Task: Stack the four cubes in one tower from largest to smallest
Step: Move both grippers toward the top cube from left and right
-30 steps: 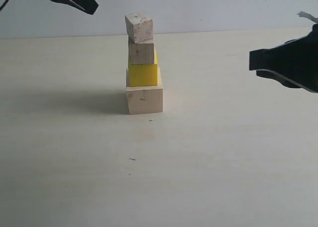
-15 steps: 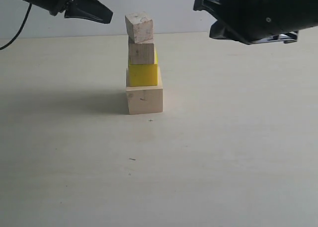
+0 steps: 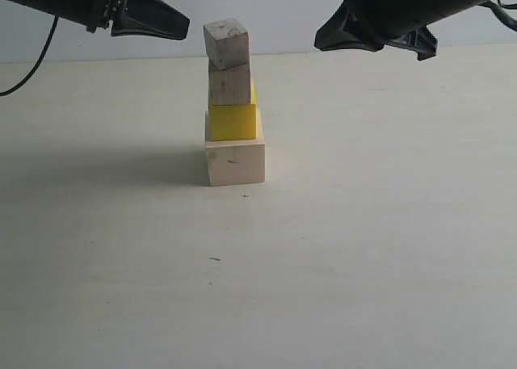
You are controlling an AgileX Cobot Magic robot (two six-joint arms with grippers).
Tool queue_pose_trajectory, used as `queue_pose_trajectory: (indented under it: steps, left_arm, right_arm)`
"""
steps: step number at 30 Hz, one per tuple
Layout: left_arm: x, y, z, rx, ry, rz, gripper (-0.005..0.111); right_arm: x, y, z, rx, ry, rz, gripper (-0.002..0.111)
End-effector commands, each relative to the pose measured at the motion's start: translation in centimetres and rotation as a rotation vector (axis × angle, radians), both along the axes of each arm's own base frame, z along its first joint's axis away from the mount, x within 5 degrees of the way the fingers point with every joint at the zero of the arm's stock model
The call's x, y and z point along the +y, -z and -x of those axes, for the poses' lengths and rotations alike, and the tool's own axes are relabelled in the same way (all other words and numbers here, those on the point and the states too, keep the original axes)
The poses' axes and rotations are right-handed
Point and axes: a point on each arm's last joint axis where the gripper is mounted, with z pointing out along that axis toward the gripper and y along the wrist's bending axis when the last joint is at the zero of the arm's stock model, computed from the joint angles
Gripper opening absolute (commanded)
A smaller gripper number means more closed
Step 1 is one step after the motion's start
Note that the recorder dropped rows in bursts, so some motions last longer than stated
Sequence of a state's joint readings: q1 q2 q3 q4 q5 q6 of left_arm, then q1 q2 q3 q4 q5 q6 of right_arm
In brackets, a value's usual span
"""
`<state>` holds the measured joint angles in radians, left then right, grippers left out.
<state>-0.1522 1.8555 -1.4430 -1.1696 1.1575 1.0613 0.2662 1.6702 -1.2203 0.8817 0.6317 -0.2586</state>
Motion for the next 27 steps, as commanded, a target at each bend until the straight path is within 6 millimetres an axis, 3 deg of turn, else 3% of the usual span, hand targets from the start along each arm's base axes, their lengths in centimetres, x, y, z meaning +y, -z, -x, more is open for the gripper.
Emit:
queue_pose_trajectory:
  steps: [1, 8, 27]
  left_arm:
    - [0.0, -0.3, 0.1, -0.003, 0.003, 0.019, 0.000]
    - [0.4, 0.2, -0.2, -0.029, -0.018, -0.040, 0.000]
    - [0.5, 1.1, -0.6, -0.023, -0.031, -0.070, 0.000]
  right_arm:
    - [0.6, 1.2, -0.9, 0.023, -0.047, -0.095, 0.000]
    - [1.9, 2.9, -2.2, 0.051, -0.070, -0.267, 0.000]
    - [2.8, 3.9, -3.8, 0.041, -0.112, -0.353, 0.000]
